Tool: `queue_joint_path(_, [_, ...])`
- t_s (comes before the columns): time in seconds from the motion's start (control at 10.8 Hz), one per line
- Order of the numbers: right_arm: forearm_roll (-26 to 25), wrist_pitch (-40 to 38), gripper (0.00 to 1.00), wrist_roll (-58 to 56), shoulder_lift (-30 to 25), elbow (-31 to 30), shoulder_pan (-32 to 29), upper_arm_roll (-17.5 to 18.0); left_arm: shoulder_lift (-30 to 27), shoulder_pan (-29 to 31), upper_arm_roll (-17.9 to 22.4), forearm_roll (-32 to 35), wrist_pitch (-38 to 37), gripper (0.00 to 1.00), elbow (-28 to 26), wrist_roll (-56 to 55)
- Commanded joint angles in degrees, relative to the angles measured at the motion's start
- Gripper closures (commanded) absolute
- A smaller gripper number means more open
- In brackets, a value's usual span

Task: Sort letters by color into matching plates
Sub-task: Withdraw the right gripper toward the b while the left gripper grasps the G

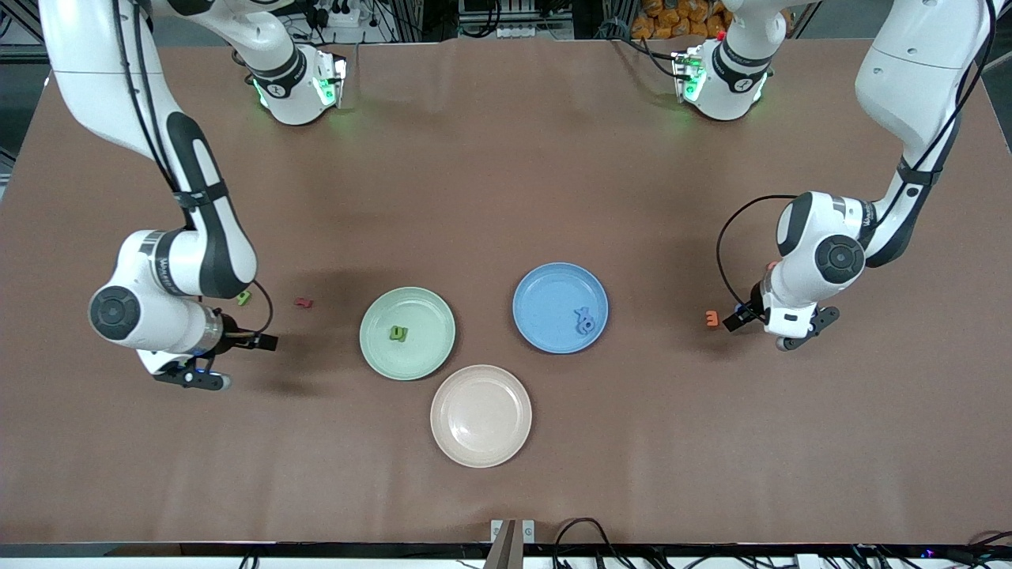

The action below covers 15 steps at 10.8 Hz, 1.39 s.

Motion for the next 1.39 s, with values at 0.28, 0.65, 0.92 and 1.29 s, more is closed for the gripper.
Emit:
queue_joint_path(0.28, [0.89, 4.86, 0.00, 1.84, -6.31, -8.84, -6.62, -0.15, -0.24, 0.62, -0.32, 0.74, 3.66, 0.00, -2.55, -0.53])
queue_joint_path(0.65, [3.60, 9.17, 0.00, 1.84, -11.06, -19.22, -10.22, -0.24, -0.24, 1.06, -0.23, 0.74, 4.11, 0.98, -2.73, -0.18])
queue_joint_path(0.92, [11.34, 13.55, 0.00, 4.37, -11.52, -22.48, -10.23, -0.33, -0.41, 1.85, -0.32, 0.74, 4.11, 1.00, -2.64, -0.27])
queue_joint_path(1.29, [11.53, 19.91, 0.00, 15.97, -10.64, -25.22, -8.21, -0.33, -1.03, 1.33, -0.49, 0.74, 3.93, 1.00, -2.29, -0.27])
